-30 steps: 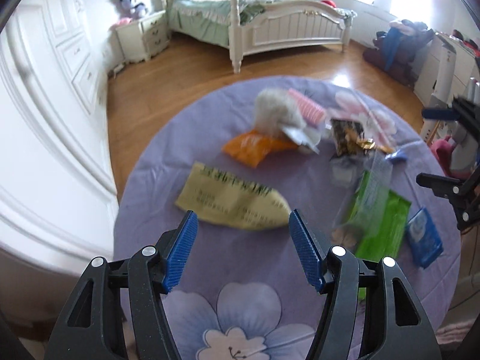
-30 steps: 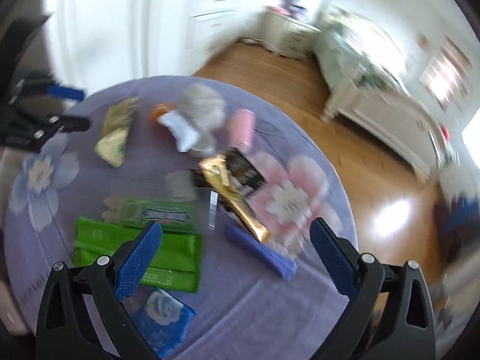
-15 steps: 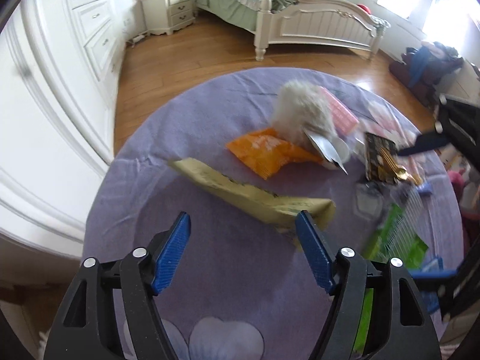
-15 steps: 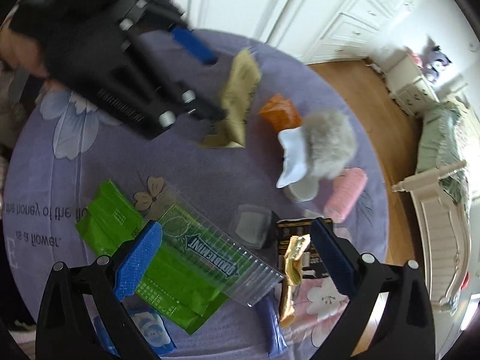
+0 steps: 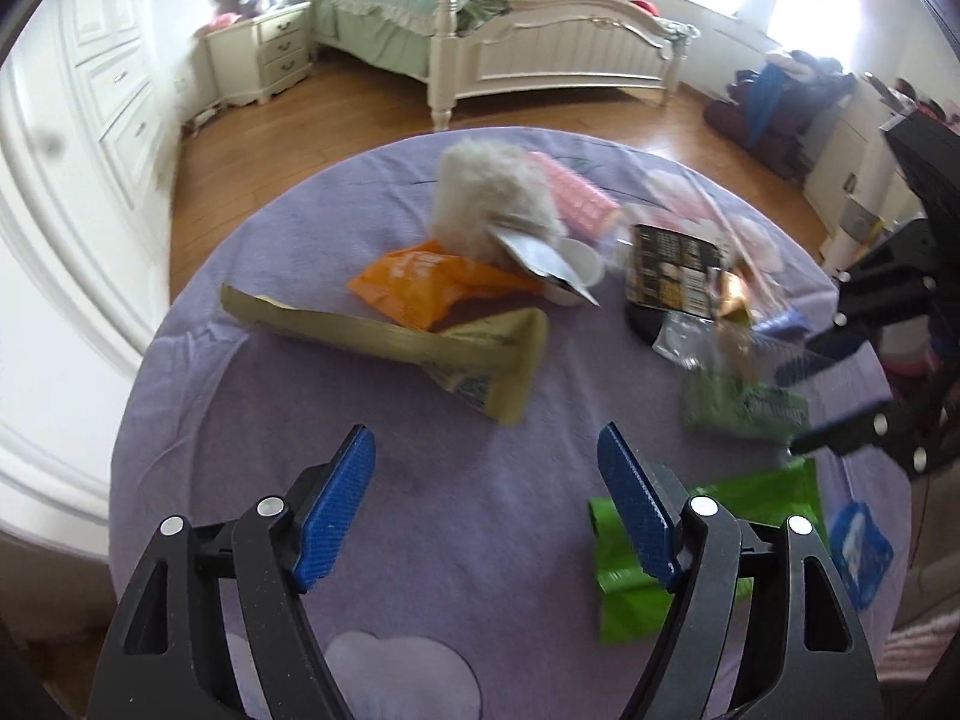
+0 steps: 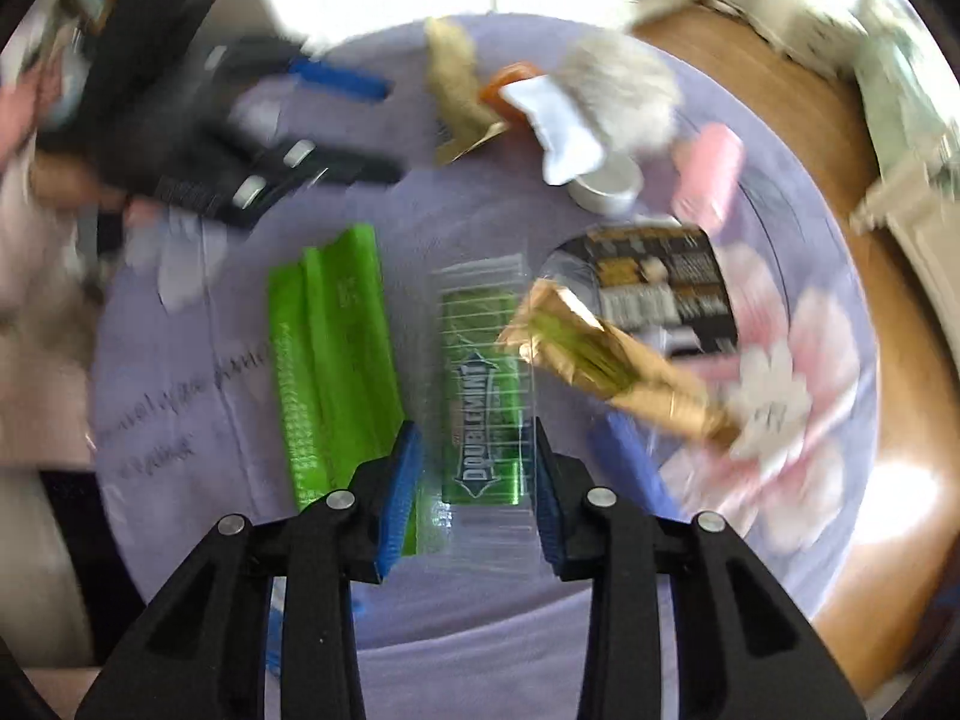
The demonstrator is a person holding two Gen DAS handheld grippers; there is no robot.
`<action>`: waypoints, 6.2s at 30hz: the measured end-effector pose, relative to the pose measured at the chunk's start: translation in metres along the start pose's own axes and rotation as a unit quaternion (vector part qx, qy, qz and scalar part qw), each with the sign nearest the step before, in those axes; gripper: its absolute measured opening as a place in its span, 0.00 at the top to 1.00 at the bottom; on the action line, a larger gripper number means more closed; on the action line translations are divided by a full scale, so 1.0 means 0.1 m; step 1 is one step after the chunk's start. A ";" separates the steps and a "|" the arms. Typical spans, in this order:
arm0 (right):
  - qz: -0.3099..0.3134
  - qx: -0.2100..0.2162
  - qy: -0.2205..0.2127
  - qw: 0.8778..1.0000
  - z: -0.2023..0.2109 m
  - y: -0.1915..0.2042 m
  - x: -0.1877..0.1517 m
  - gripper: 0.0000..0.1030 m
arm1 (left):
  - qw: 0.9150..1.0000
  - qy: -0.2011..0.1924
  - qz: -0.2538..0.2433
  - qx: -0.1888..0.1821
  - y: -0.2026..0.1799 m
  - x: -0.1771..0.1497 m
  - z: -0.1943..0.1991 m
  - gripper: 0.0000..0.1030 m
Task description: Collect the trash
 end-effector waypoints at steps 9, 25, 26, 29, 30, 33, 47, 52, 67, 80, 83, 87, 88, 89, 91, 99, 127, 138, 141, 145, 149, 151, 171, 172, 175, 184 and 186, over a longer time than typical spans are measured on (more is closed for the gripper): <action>-0.196 0.156 -0.107 0.962 0.25 -0.35 -0.23 0.93 | 1.000 -0.013 -0.025 -0.007 -0.14 -0.08 0.24 0.26; -0.071 -0.083 -0.061 0.992 0.01 0.17 0.14 0.05 | 0.995 -0.019 -0.093 -0.030 -0.57 -0.09 0.29 0.24; -0.066 -0.090 -0.054 0.992 -0.01 0.18 0.17 0.05 | 0.995 -0.019 -0.096 -0.028 -0.57 -0.08 0.28 0.24; -0.037 -0.148 -0.030 0.988 -0.16 0.19 0.22 0.05 | 0.996 -0.018 -0.089 -0.017 -0.49 -0.05 0.25 0.24; -0.027 -0.169 -0.019 0.985 -0.22 0.18 0.21 0.05 | 0.996 -0.018 -0.082 -0.014 -0.43 -0.05 0.24 0.24; -0.012 -0.159 0.019 0.987 -0.44 0.18 0.17 0.63 | 0.999 -0.012 -0.042 -0.007 -0.14 -0.04 0.21 0.24; -0.307 0.271 -0.105 0.906 0.03 -0.42 -0.07 0.68 | 0.999 0.024 -0.022 0.012 0.15 0.18 -0.28 0.24; -0.325 0.277 -0.110 0.897 0.15 -0.44 -0.19 0.68 | 0.999 0.026 -0.022 -0.009 0.08 0.29 -0.43 0.65; -0.233 0.038 -0.096 0.967 0.33 -0.11 -0.30 0.67 | 0.996 -0.037 -0.051 -0.059 -0.26 0.23 0.25 0.72; -0.182 -0.263 -0.073 0.945 0.44 -0.33 -0.59 0.36 | 0.994 -0.001 -0.074 -0.078 -0.41 0.03 0.16 0.71; -0.122 -0.282 -0.070 0.949 0.47 -0.11 -0.55 0.36 | 0.994 -0.007 -0.072 -0.083 -0.43 0.07 0.19 0.71; -0.047 -0.294 -0.019 0.955 0.07 0.09 -0.52 0.36 | 0.993 -0.007 -0.075 -0.091 -0.45 0.08 0.21 0.71; -0.039 -0.289 -0.004 0.956 -0.05 0.08 -0.54 0.36 | 0.993 -0.007 -0.076 -0.093 -0.47 0.07 0.21 0.71; -0.044 -0.270 0.013 0.962 -0.17 0.03 -0.56 0.40 | 0.992 -0.005 -0.077 -0.095 -0.49 0.06 0.20 0.71; -0.116 -0.190 0.009 0.975 -0.21 -0.19 -0.59 0.64 | 0.993 -0.004 -0.079 -0.093 -0.49 0.04 0.21 0.71; -0.235 -0.205 -0.048 0.949 0.41 -0.89 -0.53 0.37 | 0.993 -0.003 -0.081 -0.082 -0.40 -0.02 0.25 0.71; -0.242 -0.089 -0.118 0.959 0.38 -0.80 0.20 0.98 | 0.989 -0.039 -0.088 -0.112 -0.59 0.18 0.42 0.71; -0.305 -0.081 -0.160 0.935 0.90 -1.12 -0.61 0.98 | 0.974 -0.055 -0.152 -0.159 -1.57 0.66 0.38 0.71; -0.292 -0.022 -0.160 0.943 0.86 -1.09 -0.56 0.97 | 0.976 -0.056 -0.151 -0.149 -1.62 0.70 0.40 0.71; -0.268 -0.056 -0.144 0.951 0.84 -1.10 -0.50 0.97 | 0.979 -0.045 -0.147 -0.133 -1.68 0.70 0.37 0.71; -0.266 -0.067 -0.137 0.952 0.88 -1.12 -0.65 0.94 | 0.977 -0.042 -0.163 -0.128 -1.79 0.73 0.38 0.71; -0.274 -0.028 -0.161 0.948 0.98 -1.10 -0.72 0.94 | 0.976 -0.048 -0.171 -0.127 -1.87 0.78 0.39 0.71; -0.245 -0.042 -0.138 0.959 0.90 -1.06 -0.84 0.98 | 0.973 -0.066 -0.183 -0.123 -2.15 0.95 0.47 0.71; -0.240 -0.046 -0.135 0.960 0.91 -1.06 -0.83 0.98 | 0.974 -0.065 -0.182 -0.120 -2.14 0.96 0.46 0.71; -0.234 -0.073 -0.129 0.961 0.93 -1.07 -0.85 0.97 | 0.975 -0.064 -0.176 -0.118 -2.10 0.97 0.46 0.71; -0.268 -0.087 -0.155 0.947 1.00 -1.09 -1.19 0.98 | 0.973 -0.053 -0.185 -0.124 -2.16 0.92 0.38 0.71; -0.273 -0.114 -0.168 0.940 1.22 -1.13 -1.27 0.98 | 0.971 -0.049 -0.196 -0.131 -2.26 0.91 0.34 0.71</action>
Point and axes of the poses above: each gripper's, at about its wrist camera, not at the fingertips, and z roughly against the way its jaws point, y to its left, x to its top, the point moved 4 cm from there along -z, roughly the way its jaws point, and after that the axes turned 3 degrees about -z, right-handed, at the moved point
